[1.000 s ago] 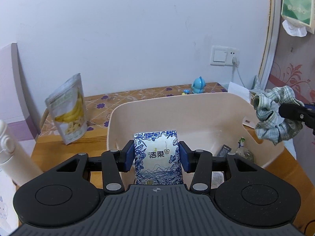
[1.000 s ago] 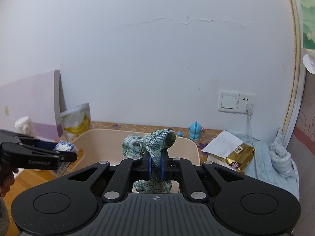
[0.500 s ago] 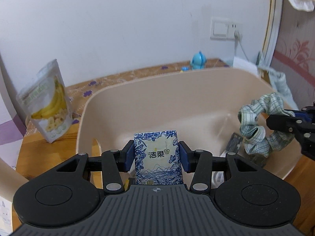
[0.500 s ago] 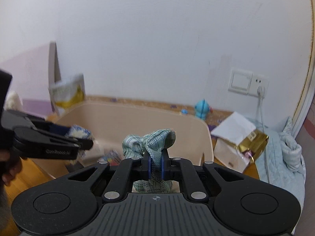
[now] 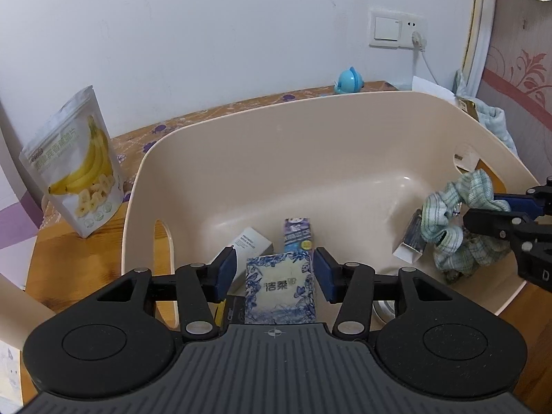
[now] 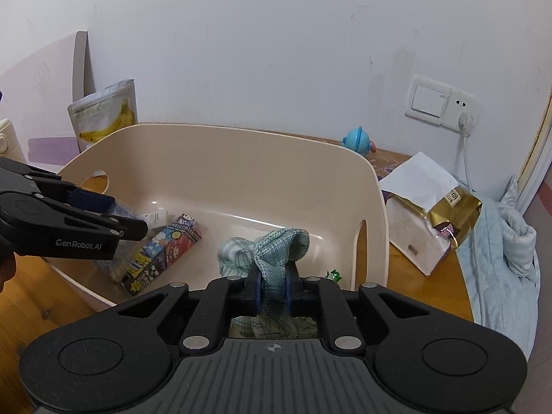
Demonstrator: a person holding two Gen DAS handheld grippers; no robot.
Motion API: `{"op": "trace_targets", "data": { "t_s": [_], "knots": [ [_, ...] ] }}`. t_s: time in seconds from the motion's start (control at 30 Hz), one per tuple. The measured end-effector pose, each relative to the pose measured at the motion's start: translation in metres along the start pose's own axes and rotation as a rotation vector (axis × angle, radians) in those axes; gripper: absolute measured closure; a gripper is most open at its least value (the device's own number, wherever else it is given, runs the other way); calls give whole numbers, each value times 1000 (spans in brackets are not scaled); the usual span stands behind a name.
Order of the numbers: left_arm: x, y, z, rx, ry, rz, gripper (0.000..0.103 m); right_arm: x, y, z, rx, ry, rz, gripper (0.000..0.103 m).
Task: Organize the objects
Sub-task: 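Open both tools to drop the patterned box and cloth into the basket, then move both tools back toward the cartoon box and figurine keychain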
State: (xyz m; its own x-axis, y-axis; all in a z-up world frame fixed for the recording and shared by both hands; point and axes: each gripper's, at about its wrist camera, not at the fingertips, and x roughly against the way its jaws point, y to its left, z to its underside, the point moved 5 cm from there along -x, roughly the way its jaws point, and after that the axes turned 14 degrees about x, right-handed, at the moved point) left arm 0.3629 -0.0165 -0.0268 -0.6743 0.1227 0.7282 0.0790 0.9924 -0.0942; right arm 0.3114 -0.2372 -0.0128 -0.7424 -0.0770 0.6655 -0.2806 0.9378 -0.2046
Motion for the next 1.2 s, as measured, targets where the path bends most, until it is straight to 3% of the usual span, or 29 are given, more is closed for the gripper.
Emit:
{"op": "trace_targets", "data": {
  "t_s": [0.03, 0.1, 0.17, 0.27, 0.47, 0.73, 1.2],
  "knots": [
    [1, -1, 0, -1, 0, 9, 45, 1, 0, 0, 1, -3, 4, 72],
    [4, -4, 0, -7, 1, 28, 39, 4, 0, 0, 4, -17, 12, 63],
    [9, -6, 1, -15, -10, 36, 35, 9, 1, -1, 2, -32, 22, 38],
    [20, -8, 2, -28, -60, 15, 19, 19, 1, 0, 1, -55, 38, 29],
    [46, -7, 0, -46, -148, -12, 15, 42, 1, 0, -24, -95, 42, 4],
    [89, 5, 0, -3, -242, 12, 12, 72, 2, 5, -27, -129, 60, 0],
    [124, 7, 39, -51, -222, 31, 12, 95, 23, 39, -19, -97, 42, 0]
  ]
}}
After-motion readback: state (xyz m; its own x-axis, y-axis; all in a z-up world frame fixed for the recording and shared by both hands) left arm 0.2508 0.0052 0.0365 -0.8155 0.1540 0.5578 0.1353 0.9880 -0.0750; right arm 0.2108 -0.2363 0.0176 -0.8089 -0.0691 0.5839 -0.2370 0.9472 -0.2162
